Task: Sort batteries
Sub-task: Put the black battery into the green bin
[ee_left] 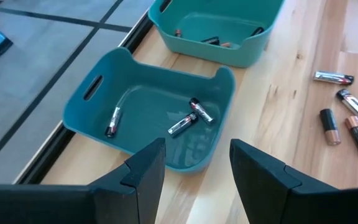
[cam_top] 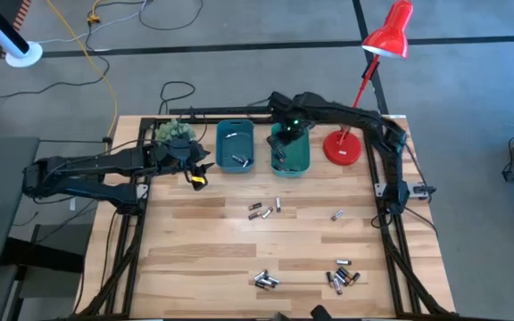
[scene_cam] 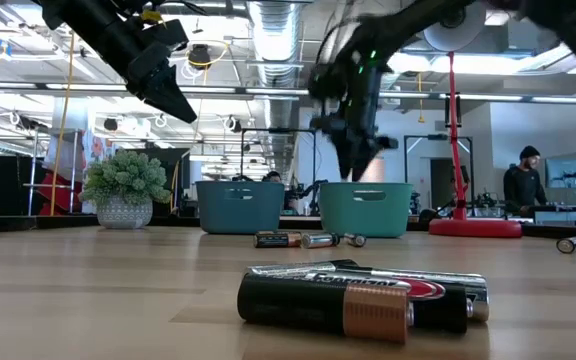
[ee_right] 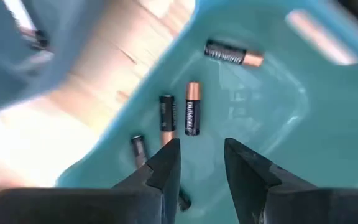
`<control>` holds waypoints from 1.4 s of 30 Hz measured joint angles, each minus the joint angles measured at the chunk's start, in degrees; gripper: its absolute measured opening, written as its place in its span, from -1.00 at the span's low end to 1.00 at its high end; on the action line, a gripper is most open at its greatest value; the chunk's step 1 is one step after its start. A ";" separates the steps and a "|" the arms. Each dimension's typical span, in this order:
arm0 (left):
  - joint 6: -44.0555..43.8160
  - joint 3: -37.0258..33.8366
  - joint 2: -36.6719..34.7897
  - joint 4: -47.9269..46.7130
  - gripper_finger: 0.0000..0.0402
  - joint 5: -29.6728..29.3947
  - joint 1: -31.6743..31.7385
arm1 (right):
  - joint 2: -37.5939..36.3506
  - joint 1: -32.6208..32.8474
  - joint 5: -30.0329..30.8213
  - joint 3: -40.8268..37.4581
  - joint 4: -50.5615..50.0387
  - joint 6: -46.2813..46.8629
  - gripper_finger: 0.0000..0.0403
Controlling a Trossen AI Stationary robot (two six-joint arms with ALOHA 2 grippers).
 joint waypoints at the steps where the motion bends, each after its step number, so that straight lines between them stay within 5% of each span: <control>1: -0.06 0.00 0.00 0.01 -0.14 0.00 -0.16 | -2.14 0.22 0.43 -0.41 0.23 -0.01 -0.34; 9: -2.49 0.00 0.00 0.05 -0.14 -0.01 -1.27 | -23.15 3.60 5.87 -15.56 4.84 4.11 -0.38; 22: -6.81 1.33 2.08 3.37 -0.14 -4.13 -6.95 | -55.71 19.72 18.19 -42.93 6.12 27.23 -0.38; 29: -8.29 7.70 13.54 2.95 -0.14 -7.98 -13.31 | -62.60 31.13 18.67 -51.72 5.10 39.29 -0.38; 42: -14.15 18.50 33.05 3.19 -0.14 -5.86 -17.29 | -61.75 52.75 21.79 -59.32 4.91 59.41 -0.38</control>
